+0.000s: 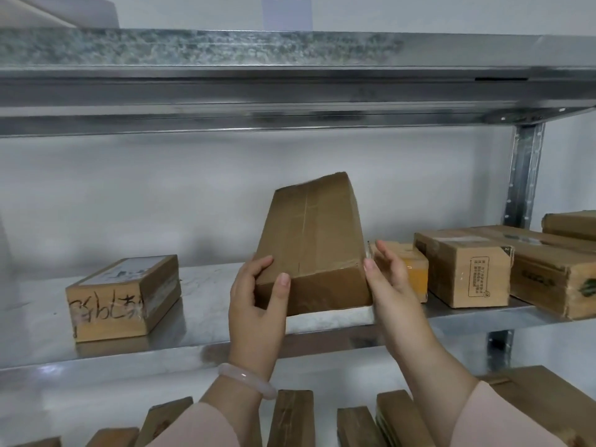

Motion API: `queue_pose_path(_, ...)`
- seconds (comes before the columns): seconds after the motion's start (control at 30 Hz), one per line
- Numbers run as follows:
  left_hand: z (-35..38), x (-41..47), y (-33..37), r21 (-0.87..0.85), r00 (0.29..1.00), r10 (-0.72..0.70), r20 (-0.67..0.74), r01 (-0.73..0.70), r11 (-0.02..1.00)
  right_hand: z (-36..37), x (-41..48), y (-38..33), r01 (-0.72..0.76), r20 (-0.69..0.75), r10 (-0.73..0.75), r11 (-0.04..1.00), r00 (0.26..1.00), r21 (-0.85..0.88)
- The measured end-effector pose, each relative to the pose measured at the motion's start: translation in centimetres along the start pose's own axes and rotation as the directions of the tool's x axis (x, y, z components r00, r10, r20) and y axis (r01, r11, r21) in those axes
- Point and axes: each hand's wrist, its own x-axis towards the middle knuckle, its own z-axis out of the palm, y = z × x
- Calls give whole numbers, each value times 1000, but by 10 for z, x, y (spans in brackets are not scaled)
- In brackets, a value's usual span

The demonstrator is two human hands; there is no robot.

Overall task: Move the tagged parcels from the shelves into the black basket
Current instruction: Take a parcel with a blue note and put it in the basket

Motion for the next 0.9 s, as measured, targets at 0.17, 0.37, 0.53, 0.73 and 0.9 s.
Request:
queue_pose_path(0.17,0,3,1,41,994,-31,109,26,999,2,2,-2,-199,208,123,894,970,401)
queue_pose_path(0.37,6,6,16,10,966,-69,249,69,998,12,-1,0,98,154,-116,989,981,115)
queue_pose_path(0.53,7,11,22,-81,963,-159,216,180,980,23,-3,-4,227,209,-225,974,952,12)
queue_pose_path(0.73,-5,11,22,-204,970,-202,137,228,952,29,-10,-7,372,315,-276,876,908,-306)
queue_pose_path(0.9,-11,14,29,-197,954,-247,170,278,940,36,-15,-1,507,406,-344,754,847,-418)
